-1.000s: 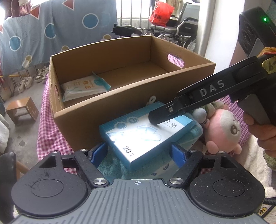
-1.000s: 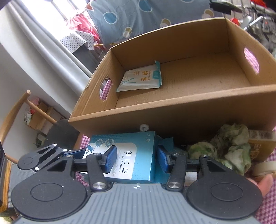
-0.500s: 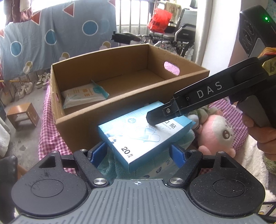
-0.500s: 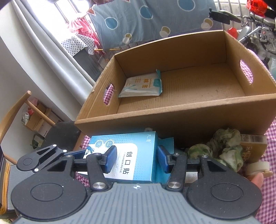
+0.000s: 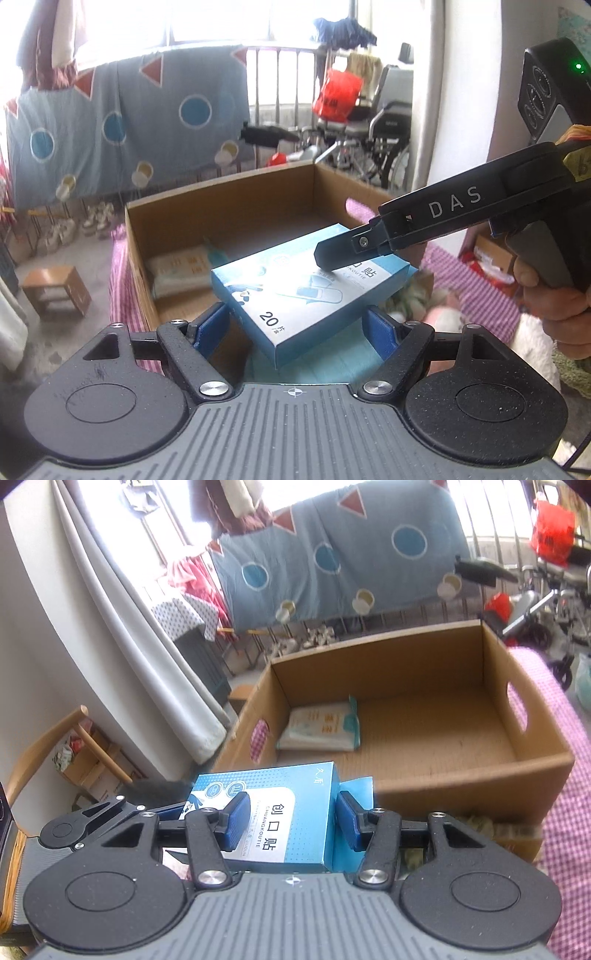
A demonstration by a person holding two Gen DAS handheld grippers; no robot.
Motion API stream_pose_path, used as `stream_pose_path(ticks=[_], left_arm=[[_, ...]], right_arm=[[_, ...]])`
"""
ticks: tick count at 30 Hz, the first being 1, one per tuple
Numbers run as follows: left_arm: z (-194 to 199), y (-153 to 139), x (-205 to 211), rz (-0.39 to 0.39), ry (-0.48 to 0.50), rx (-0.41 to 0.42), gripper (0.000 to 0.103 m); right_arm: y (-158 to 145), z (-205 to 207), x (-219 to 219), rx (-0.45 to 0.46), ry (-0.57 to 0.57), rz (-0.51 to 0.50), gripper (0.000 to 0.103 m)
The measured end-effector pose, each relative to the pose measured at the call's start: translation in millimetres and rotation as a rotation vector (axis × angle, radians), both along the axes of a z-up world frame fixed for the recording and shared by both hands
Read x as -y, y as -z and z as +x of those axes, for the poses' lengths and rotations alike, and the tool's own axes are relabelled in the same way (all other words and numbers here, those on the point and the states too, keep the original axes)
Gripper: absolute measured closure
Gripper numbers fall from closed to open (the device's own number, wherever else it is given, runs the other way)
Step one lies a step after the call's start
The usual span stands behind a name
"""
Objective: Organize soft objects
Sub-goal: 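Carry the blue bandage box into the box beside the swab bag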
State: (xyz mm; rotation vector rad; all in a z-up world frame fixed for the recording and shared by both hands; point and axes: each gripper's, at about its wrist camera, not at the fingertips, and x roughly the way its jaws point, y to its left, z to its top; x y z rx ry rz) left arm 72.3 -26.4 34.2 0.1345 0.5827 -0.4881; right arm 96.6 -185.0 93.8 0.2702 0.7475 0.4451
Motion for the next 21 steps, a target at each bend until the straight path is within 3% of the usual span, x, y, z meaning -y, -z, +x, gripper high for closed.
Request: stream_pose_path(ticks=[5, 11, 16, 21], left_arm=[[17, -13, 0, -0.021, 0.000, 0.033, 0.024], [55, -19, -4, -0.058, -0.010, -0.005, 0.024], [97, -10, -6, -0.058, -0.043, -0.074, 0.024], [136, 8, -6, -0.037, -0.072, -0.180, 0.024]], right_arm=[[-16, 18, -2, 0.042, -0.003, -0.015, 0.048], [-19, 61, -4, 0.037, -0.027, -0.027, 0.048], [1, 118, -3, -0.071, -0.064, 0.006, 0.048], [37, 178, 1, -0.243, -0.083, 0.063, 0.048]])
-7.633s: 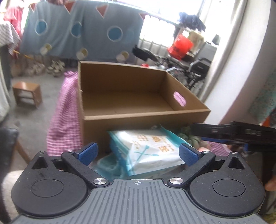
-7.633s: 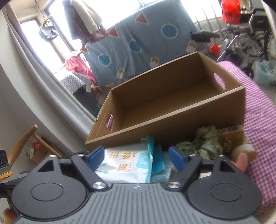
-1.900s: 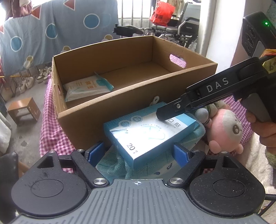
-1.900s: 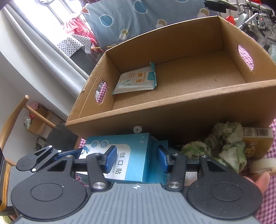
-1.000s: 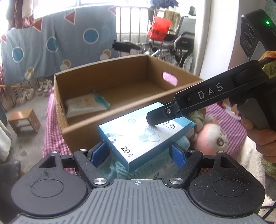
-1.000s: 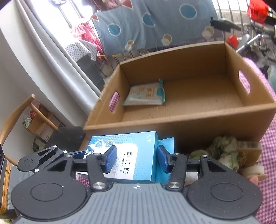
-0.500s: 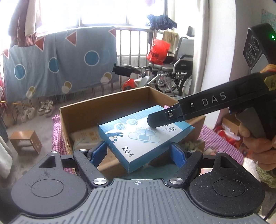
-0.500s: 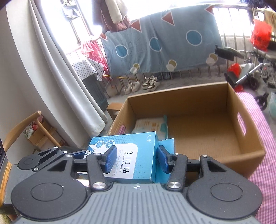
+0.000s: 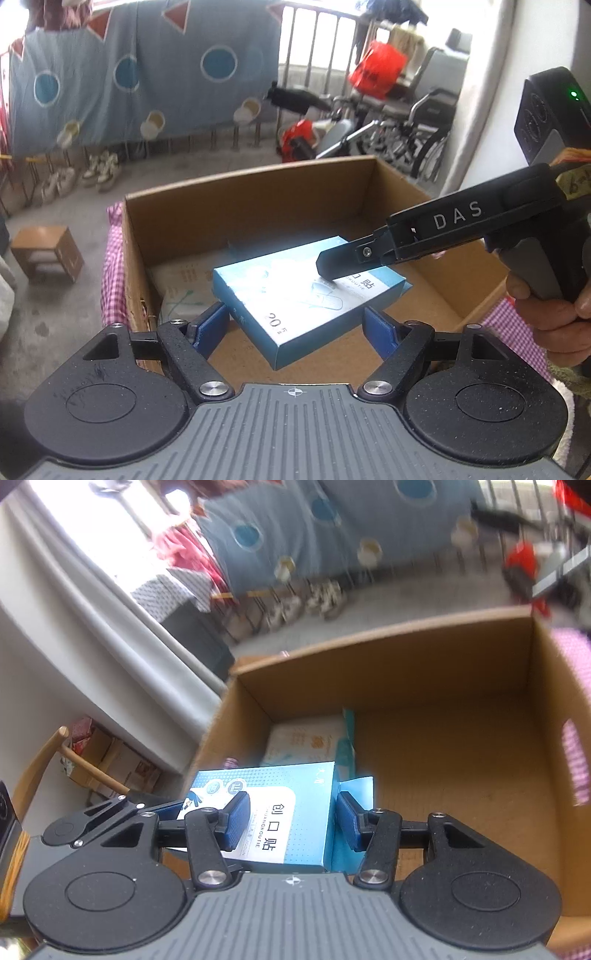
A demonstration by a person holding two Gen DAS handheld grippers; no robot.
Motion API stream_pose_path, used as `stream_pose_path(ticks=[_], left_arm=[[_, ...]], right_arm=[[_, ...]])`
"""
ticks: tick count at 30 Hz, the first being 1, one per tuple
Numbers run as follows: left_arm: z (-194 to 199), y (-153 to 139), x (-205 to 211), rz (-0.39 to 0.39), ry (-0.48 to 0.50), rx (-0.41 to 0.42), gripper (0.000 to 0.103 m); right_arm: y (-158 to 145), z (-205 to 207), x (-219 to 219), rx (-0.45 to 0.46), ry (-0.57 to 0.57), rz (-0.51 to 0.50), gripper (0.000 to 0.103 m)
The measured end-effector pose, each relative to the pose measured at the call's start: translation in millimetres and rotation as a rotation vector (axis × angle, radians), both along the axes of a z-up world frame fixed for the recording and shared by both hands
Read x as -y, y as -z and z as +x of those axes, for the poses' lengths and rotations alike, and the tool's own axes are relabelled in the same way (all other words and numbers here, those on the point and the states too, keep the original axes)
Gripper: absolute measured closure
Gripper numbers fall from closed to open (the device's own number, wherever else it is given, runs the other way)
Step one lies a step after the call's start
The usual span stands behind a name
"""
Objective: Organize soft objects
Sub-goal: 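Carry the blue bandage box into the box beside the swab bag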
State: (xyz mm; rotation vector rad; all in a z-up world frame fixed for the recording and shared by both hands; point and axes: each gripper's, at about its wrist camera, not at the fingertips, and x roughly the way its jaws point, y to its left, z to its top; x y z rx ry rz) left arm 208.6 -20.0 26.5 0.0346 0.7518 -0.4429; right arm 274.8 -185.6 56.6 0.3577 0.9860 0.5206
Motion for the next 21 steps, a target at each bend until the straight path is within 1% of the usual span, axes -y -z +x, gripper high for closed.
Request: stream_pose_path(ticks=[2, 3, 6, 9, 11, 15, 19, 20, 21], left_arm=[[11, 7, 2, 0.023, -0.008, -0.039, 0.022], [15, 10, 4, 0.035, -0.013, -0.048, 0.018], [20, 14, 5, 0.067, -0.033, -0.044, 0.016], [17, 12, 4, 0.070, -0.038, -0.037, 0.016], [11, 7, -3, 0.052, -0.047, -0.031, 0.015], [-7, -6, -21, -0.002, -0.068, -0.008, 0.009], [-20, -16, -40, -0.056, -0.101, 0.010, 0.008], [-24, -17, -44, -0.069, -0.106, 0.009, 0.007], [-29, -17, -49, -0.082, -0.109, 0.009, 0.007]], right_arm=[[15, 19, 1, -0.060, -0.002, 0.013, 0.049], [22, 27, 1, -0.091, -0.001, 0.010, 0.049], [44, 44, -2, -0.162, -0.010, -0.020, 0.049], [63, 54, -3, -0.234, -0.012, -0.044, 0.049], [69, 53, -4, -0.258, -0.021, -0.066, 0.049], [73, 53, -12, -0.280, -0.048, -0.143, 0.049], [89, 67, -21, -0.361, -0.077, -0.202, 0.049], [92, 69, -23, -0.388, -0.082, -0.199, 0.049], [92, 71, -25, -0.395, -0.086, -0.202, 0.049]])
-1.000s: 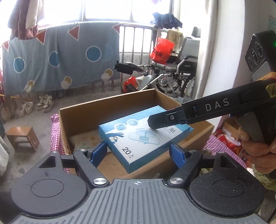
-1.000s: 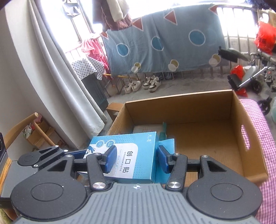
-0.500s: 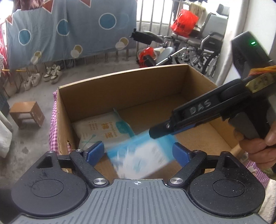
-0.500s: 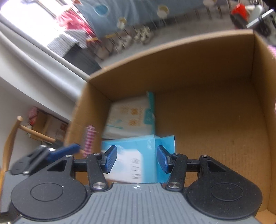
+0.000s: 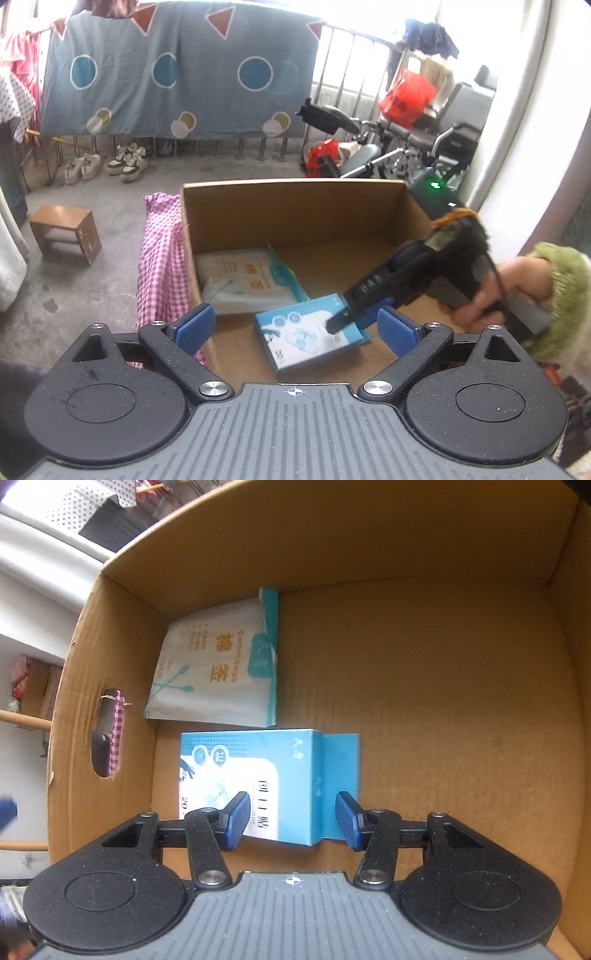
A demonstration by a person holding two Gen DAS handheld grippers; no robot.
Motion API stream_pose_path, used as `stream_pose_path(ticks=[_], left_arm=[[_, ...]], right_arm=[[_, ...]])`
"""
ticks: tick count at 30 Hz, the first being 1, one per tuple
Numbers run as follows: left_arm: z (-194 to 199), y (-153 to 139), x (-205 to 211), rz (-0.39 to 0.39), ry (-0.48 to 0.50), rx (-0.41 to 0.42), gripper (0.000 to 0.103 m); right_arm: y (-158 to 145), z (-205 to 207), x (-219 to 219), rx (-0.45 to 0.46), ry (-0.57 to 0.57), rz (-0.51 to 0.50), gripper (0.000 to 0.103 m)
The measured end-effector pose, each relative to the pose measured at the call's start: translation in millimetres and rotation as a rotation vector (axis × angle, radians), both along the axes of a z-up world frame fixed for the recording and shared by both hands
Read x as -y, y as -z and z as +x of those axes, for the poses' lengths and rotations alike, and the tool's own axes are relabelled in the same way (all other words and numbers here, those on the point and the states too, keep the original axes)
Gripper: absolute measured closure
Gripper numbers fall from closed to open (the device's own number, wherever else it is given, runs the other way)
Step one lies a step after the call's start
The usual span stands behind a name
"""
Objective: Organize soft objects
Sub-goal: 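Carry the blue bandage box into the box beside the swab bag, then grasp the teal towel with the left gripper while the right gripper withdraws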
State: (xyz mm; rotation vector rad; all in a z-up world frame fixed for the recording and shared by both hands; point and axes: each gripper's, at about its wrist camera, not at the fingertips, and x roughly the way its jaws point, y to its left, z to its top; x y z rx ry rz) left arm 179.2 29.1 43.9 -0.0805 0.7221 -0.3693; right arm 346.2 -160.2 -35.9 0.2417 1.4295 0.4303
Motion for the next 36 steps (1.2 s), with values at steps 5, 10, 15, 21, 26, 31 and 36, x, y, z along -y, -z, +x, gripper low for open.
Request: stream_pose_path(ticks=[5, 10, 15, 21, 26, 31, 36], left_arm=[[-11, 3, -17, -0.024, -0.018, -0.003, 0.007], [-17, 9, -29, -0.056, -0.040, -0.015, 0.007], [-19, 15, -38, -0.078, -0.053, -0.024, 0.007], [-23, 23, -50, -0.107, -0.071, -0.038, 0.007], [-25, 28, -55, -0.124, -0.077, -0.047, 0.007], [-29, 29, -58, -0.125, -0.082, -0.045, 0.006], [-37, 25, -57, -0.123, -0.087, -0.041, 0.003]], right_arm=[[1, 6, -23, -0.019, -0.042, -0.048, 0.049], [2, 9, -43, -0.032, -0.033, -0.040, 0.049], [3, 11, -62, -0.047, -0.007, -0.022, 0.049], [2, 12, -70, -0.062, 0.036, -0.016, 0.049], [2, 13, -57, -0.071, 0.114, 0.020, 0.049], [-1, 14, -43, -0.078, 0.168, 0.080, 0.049], [-37, -9, -22, 0.016, 0.164, 0.149, 0.048]])
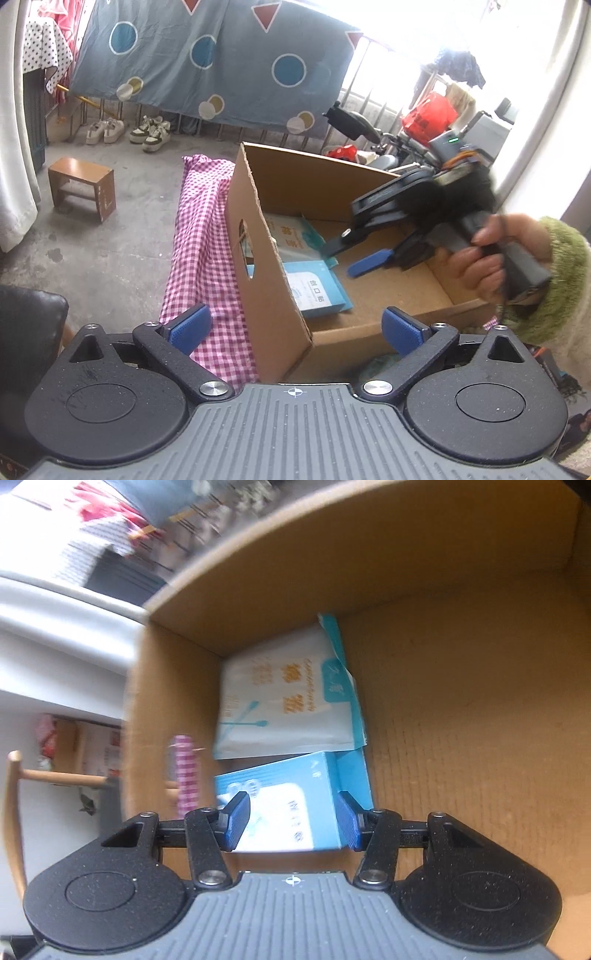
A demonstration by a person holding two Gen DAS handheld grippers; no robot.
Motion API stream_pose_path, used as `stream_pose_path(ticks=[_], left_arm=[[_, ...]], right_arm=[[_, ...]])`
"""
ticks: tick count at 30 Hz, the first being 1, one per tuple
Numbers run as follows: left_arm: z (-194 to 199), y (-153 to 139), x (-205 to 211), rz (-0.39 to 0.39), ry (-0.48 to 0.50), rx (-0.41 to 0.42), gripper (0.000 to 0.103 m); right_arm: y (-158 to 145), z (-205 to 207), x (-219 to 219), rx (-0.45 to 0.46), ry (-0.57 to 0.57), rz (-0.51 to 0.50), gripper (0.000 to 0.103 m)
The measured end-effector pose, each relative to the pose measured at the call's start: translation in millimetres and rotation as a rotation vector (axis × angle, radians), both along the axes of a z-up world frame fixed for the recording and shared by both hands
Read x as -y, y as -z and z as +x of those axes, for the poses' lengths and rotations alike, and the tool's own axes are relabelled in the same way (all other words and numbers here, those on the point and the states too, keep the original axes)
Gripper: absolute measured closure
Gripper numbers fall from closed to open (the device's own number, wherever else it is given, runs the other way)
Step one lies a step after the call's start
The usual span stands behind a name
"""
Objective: Organize soft objects
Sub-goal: 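Grasp the teal towel with the left gripper while the right gripper withdraws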
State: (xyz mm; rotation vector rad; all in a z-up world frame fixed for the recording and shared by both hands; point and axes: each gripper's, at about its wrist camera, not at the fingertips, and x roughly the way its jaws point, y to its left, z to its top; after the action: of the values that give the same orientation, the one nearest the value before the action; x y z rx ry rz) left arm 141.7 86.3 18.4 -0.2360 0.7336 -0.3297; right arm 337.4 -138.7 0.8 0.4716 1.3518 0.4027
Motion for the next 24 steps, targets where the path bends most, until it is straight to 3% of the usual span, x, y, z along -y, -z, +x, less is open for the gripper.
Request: stream_pose_path(ticks=[6, 10, 14, 19, 24], left_arm=[[-14, -5, 5, -0.020, 0.036, -0.001, 0.002], [-27, -7, 14, -0.030, 0.092, 0.006, 0.002], [-38, -4, 28, -0.036, 0.155, -0.016, 0.003], [-43, 5, 49, -0.030, 0.221, -0.060, 0.009], [-27, 20, 66, -0.018, 0.230, -0.137, 0.029]], right_arm=[[-59, -61, 45, 0.176, 0.003, 0.101, 0.045], [-76, -114, 77, 0.253, 0.010, 0.152, 0.040], [-66, -159, 97, 0.247, 0.038, 0.210, 0.040], [-32, -197, 112, 0.175, 0.112, 0.290, 0.040], [-2, -216, 114, 0.144, 0.181, 0.350, 0.040]])
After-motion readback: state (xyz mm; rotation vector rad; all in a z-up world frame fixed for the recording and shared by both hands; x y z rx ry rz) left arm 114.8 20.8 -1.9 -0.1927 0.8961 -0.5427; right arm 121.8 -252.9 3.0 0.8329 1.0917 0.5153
